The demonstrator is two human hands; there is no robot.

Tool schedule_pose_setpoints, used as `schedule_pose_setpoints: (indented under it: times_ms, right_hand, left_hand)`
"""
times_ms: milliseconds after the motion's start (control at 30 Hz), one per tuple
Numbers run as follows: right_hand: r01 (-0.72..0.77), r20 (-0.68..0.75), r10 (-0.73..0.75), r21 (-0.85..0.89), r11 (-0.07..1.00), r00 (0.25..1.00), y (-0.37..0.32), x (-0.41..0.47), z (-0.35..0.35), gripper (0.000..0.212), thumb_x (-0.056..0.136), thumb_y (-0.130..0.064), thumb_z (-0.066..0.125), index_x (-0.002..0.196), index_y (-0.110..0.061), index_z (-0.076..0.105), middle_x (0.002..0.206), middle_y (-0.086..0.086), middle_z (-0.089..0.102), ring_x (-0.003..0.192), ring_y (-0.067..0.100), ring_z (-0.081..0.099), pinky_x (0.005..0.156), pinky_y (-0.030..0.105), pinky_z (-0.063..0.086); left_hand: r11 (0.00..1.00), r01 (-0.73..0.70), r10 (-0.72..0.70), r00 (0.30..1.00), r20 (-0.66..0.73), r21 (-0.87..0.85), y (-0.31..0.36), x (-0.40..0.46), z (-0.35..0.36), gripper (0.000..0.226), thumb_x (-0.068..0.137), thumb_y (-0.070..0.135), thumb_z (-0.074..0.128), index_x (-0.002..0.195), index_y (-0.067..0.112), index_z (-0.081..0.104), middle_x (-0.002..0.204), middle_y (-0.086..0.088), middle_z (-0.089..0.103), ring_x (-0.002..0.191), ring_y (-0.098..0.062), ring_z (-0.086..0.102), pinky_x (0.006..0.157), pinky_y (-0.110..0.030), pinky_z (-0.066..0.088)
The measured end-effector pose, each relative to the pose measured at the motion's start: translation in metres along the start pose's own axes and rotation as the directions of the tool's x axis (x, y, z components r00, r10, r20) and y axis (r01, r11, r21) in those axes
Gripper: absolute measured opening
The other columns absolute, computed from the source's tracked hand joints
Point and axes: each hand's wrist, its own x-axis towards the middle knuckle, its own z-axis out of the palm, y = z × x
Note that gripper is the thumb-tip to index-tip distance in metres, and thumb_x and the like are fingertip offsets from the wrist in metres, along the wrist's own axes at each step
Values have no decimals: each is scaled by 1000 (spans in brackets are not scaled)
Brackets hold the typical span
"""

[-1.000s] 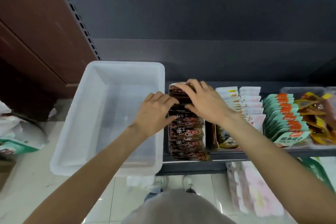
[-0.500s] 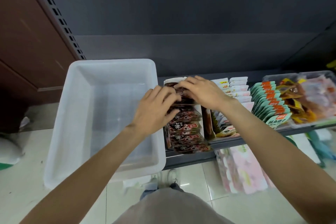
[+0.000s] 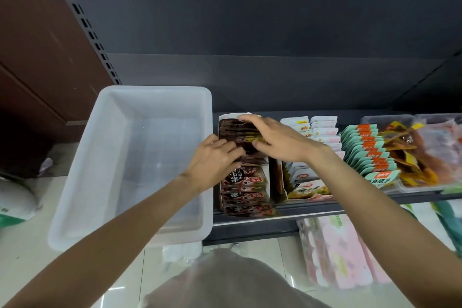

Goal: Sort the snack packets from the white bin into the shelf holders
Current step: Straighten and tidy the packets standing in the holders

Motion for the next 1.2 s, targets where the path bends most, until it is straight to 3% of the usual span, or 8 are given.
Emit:
schedule_pose_setpoints:
  times_ms: [167,333,500,667,833,1033,1100,1200]
  right_hand:
    - [52,-8,-55,-195,979,998,-4,-7,13,100,83,-50,64,151,-29,-7,153,3,23,135,20,28,110,33,28]
    - [75,-151,-128,-314,946,980,2,13,9,77,87,-46,60,149,-26,18,131,9,52,117,28,52,91,40,47]
    - [86,-138,-134,-306,948,981,9,13,11,74,87,-45,62,147,-28,22,130,7,53,116,26,53,91,40,46]
    - [92,-134,-137,-301,949,981,9,14,10,75,87,-47,61,148,-30,20,131,7,52,117,25,52,91,39,46]
    - [94,-122,-135,-293,951,983,9,14,7,76,86,-46,62,148,-30,21,129,7,53,114,26,53,88,37,45]
    - [96,-56,-104,-126,987,993,7,6,4,70,90,-62,39,150,-35,14,142,4,44,128,23,42,101,35,34]
    - [70,22,-69,-41,997,997,8,1,2,87,84,-69,43,151,-33,1,152,2,29,136,20,28,106,32,28]
    - [96,35,-91,-195,976,995,5,-3,8,108,78,-62,63,150,-29,-10,152,5,23,136,21,26,106,34,32]
  left_hand:
    - [981,141,-151,986,-66,-136,-3,16,-15,14,80,38,62,81,30,74,68,12,70,56,-10,63,68,-21,31]
    - [980,130,-159,968,-193,-153,4,17,-30,20,80,36,68,94,22,70,94,6,69,87,-15,60,76,-26,37]
    - [985,-75,87,994,67,-156,14,-12,-36,46,70,53,70,104,23,59,101,6,62,96,-13,51,81,-26,34]
    - [997,-66,72,961,266,-32,16,-18,-27,66,59,45,78,114,21,51,108,3,59,98,-16,53,82,-30,37]
    - [999,-39,40,981,192,-8,27,-13,-21,41,58,18,75,98,17,66,91,2,65,84,-18,61,71,-30,47]
    - [983,128,-113,987,117,-133,17,-9,-20,18,66,18,84,77,23,71,67,8,66,55,-17,63,50,-26,49]
    - [972,188,-180,981,66,-139,12,-4,-24,17,66,20,84,77,25,72,64,9,66,52,-15,63,47,-22,45]
    - [956,213,-228,972,-51,-201,10,-3,-26,13,73,26,78,85,25,74,75,10,71,60,-12,65,52,-23,48]
